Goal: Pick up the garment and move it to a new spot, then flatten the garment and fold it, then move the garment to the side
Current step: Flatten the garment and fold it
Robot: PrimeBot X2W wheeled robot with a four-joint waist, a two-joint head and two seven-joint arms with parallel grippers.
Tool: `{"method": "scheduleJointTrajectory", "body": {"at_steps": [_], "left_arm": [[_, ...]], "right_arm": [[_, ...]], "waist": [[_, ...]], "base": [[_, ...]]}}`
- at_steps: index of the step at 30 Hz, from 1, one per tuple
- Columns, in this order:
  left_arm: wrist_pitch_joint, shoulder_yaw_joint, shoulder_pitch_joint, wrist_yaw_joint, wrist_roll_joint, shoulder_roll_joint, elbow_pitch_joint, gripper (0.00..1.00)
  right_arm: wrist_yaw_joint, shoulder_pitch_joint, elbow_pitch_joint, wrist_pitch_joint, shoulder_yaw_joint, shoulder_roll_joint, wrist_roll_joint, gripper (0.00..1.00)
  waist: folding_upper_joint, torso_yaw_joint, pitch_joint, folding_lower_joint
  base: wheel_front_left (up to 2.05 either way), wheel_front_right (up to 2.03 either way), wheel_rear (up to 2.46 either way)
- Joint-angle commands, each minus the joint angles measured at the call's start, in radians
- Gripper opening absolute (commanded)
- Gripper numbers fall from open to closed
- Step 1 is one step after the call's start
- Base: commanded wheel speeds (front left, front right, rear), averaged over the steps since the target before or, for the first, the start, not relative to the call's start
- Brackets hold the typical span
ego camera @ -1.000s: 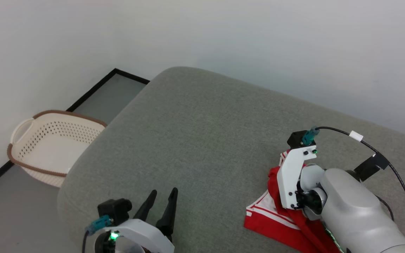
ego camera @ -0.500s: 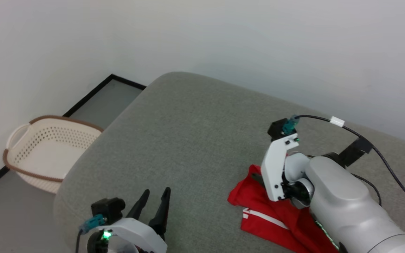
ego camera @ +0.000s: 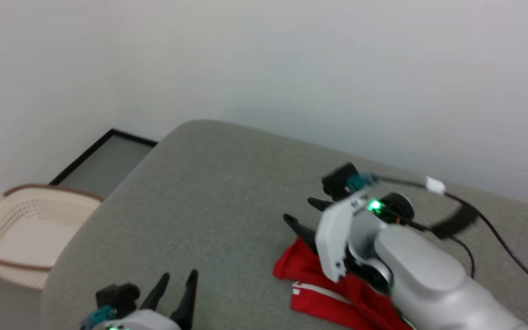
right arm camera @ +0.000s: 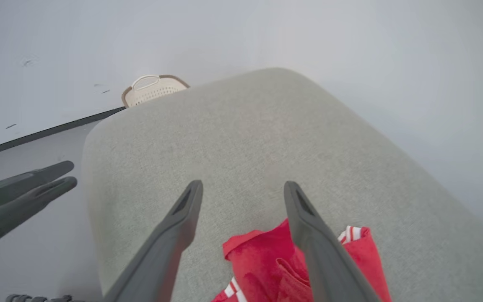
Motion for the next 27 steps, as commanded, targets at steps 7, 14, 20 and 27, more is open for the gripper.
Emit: {"method": "scheduleJointTrajectory", "body": {"at_steps": [7, 14, 20, 27], "left_arm": [[-0.028, 0.017, 0.096, 0.039, 0.023, 0.046, -0.062, 1.0], [-0.063, 0.031, 0.175, 0.057, 0.078, 0.064, -0.129, 1.0], [-0.071, 0.048, 0.227, 0.049, 0.116, 0.052, -0.185, 1.0], [-0.07, 0.117, 0.306, 0.063, 0.231, 0.036, -0.298, 1.0]], "right_arm": [[-0.001, 0.13, -0.075, -0.317, 0.048, -0.099, -0.051, 1.0], [-0.001, 0.257, -0.099, -0.442, -0.128, -0.135, -0.206, 1.0], [-0.001, 0.484, -0.26, -0.442, -0.435, -0.153, -0.362, 1.0], [-0.001, 0.712, -0.423, -0.442, -0.677, -0.124, -0.484, 1.0]], "waist": [[0.0, -0.139, -0.09, 0.0], [0.0, -0.235, -0.108, 0.0], [0.0, -0.273, -0.124, 0.0], [0.0, -0.304, -0.142, 0.0]], "base": [[0.0, 0.0, 0.0], [0.0, 0.0, 0.0], [0.0, 0.0, 0.0], [0.0, 0.0, 0.0]]}}
